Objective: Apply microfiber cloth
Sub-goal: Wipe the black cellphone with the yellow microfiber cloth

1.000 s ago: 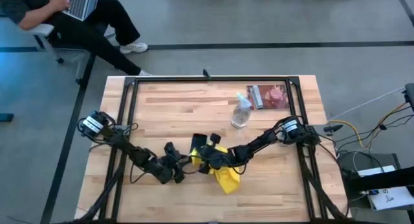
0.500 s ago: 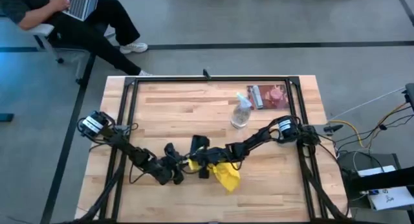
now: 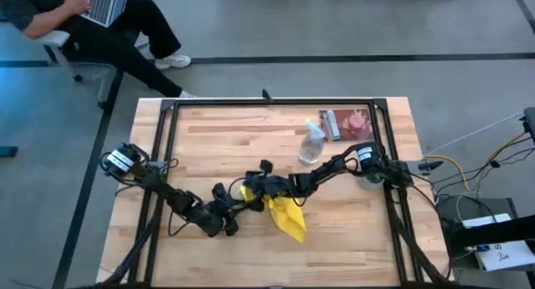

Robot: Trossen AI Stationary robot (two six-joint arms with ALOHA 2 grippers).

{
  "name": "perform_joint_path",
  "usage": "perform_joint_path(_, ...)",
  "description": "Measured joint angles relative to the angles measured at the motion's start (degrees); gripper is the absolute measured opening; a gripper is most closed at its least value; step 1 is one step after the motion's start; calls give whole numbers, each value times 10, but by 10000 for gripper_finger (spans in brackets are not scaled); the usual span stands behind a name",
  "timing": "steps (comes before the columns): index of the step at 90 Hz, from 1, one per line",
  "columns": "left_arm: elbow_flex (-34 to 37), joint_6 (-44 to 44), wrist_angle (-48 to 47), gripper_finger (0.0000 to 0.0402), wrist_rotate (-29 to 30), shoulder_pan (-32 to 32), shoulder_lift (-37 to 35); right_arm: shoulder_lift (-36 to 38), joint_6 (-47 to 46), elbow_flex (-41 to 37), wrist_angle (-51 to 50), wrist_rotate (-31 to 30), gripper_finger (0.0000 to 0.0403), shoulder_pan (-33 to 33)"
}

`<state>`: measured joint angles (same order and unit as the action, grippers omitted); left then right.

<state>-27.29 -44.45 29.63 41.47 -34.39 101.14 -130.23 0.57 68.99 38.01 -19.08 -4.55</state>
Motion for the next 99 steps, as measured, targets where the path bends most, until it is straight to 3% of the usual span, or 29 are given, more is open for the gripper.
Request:
perform_joint_path(30,0,2,-3,98,-20,-2,0,5,20,-2,-13,-7,0,36)
perform_joint_path(56,1,10,-11,98,-42,-4,-39,41,58,-7,-25,-24,0,10)
perform_joint_path(64,0,38,-3,98,-26,-4,-69,47,55,-6,-18,-24,0,1)
perform_joint_path(77,-4,90,11,98,47,-3,-96,46,44,-5,-21,-20,0,-6)
perform_joint_path(88,-8,103,15,98,69,6,-87,46,34,-7,-20,-28,0,-5)
perform_joint_path(99,-11,84,26,98,70,9,-59,46,37,-7,-21,-76,0,-2)
